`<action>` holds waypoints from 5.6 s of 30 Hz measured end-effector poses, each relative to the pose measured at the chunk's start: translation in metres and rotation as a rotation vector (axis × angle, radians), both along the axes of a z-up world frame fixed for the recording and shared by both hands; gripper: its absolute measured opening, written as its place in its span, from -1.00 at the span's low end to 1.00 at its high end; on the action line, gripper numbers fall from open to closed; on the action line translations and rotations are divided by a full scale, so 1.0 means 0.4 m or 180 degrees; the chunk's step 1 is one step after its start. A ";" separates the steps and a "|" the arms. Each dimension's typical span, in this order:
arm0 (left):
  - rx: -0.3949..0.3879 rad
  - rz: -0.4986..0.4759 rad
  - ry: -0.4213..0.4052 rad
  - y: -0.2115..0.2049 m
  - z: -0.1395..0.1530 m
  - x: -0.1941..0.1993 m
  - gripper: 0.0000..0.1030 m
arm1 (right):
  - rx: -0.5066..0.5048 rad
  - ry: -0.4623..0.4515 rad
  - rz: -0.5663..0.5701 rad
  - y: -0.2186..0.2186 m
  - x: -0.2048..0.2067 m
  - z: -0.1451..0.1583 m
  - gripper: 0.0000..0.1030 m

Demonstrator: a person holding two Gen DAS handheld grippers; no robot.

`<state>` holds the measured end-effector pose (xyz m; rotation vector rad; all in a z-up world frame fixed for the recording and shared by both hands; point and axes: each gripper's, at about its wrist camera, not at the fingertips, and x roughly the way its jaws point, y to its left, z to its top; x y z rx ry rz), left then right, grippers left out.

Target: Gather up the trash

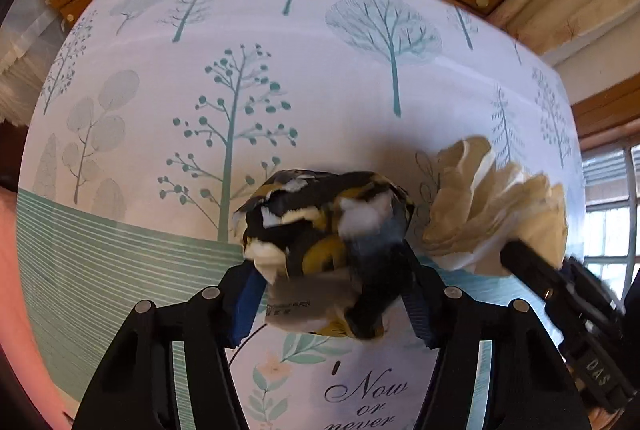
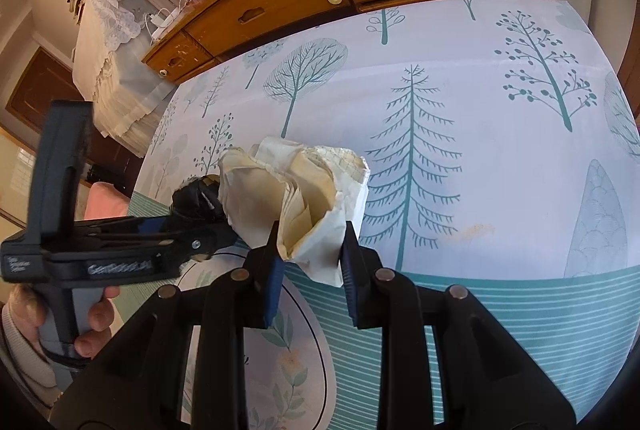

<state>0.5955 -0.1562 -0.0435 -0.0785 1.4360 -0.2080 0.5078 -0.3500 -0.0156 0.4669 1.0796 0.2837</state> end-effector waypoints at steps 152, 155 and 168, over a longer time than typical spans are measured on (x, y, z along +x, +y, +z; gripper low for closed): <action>0.0005 -0.0422 -0.1124 0.393 0.388 -1.491 0.72 | -0.0687 0.0085 -0.0738 0.448 -1.362 0.338 -0.21; 0.0022 -0.0402 -0.1155 0.377 0.410 -1.482 0.72 | -0.0737 0.0038 -0.0762 0.438 -1.350 0.361 -0.21; 0.0110 -0.0414 -0.1282 0.328 0.461 -1.442 0.72 | -0.0726 -0.0145 -0.0870 0.395 -1.326 0.430 -0.21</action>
